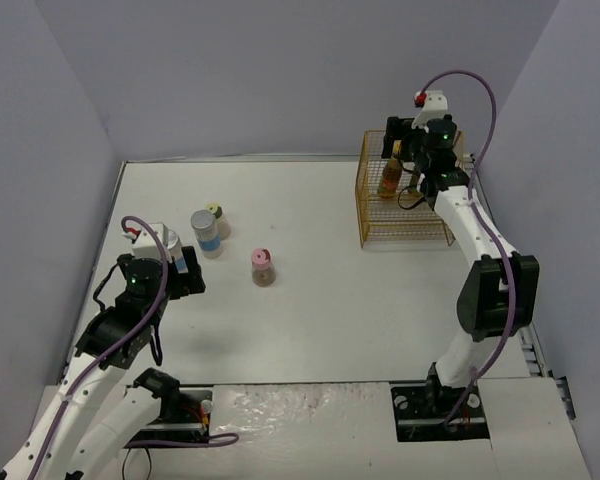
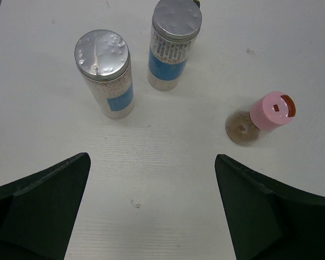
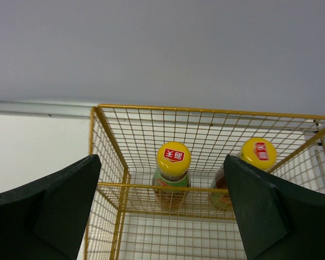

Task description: Organize the condiment bottles

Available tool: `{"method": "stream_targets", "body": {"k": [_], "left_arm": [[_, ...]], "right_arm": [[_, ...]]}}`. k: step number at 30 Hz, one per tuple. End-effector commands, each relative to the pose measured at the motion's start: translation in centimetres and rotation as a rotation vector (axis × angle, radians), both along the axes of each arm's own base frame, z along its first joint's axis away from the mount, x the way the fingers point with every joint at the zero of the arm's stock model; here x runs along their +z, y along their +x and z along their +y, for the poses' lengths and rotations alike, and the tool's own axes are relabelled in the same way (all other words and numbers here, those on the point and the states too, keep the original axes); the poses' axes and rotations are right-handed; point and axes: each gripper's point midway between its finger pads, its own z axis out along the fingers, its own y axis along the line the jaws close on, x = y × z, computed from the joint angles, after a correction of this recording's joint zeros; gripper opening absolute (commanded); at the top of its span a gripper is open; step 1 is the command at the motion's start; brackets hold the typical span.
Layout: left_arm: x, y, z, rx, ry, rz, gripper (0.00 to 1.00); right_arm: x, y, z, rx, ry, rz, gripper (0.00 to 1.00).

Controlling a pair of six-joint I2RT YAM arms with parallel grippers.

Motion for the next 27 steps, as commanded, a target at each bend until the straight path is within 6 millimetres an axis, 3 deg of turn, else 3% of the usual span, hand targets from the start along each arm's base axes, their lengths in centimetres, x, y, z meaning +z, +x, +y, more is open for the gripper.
{"method": "stream_targets", "body": {"k": [1, 3, 7, 8, 11, 15, 20, 27], "left_arm": [[1.5, 0.9, 0.5, 0.049, -0.01, -0.042, 0.97], [1.3, 1.2, 1.1, 0.081, 0.006, -0.035, 0.97], [1.2, 2.5, 2.4, 0.198, 0.007, 0.004, 0.97], [1.3, 2.9, 2.5, 0.218, 0.002, 0.012, 0.97], [0.3, 4.8, 2.9, 0.277, 0.01, 0.072, 0.97], [0.1, 7.4, 3.3, 0.327, 0.012, 0.107, 0.97], [-0.6, 10.3, 4.5, 0.373, -0.007, 0.142, 0.97], [-3.1, 12.4, 6.1, 0.416, -0.036, 0.213, 0.97]], "right_arm": [[11.9, -5.6, 0.6, 0.034, 0.063, -0.198, 0.97], [12.9, -7.8, 0.8, 0.043, 0.094, -0.208, 0.99], [12.3, -12.8, 1.6, 0.086, 0.136, -0.206, 1.0], [13.0, -14.5, 1.7, 0.095, 0.158, -0.228, 1.0], [10.3, -17.5, 2.3, 0.115, 0.223, -0.204, 1.0], [8.9, -21.1, 3.2, 0.149, 0.285, -0.201, 1.0], [7.1, -24.1, 4.1, 0.189, 0.336, -0.179, 1.0], [6.4, -26.1, 4.0, 0.197, 0.316, -0.173, 1.0]]}}
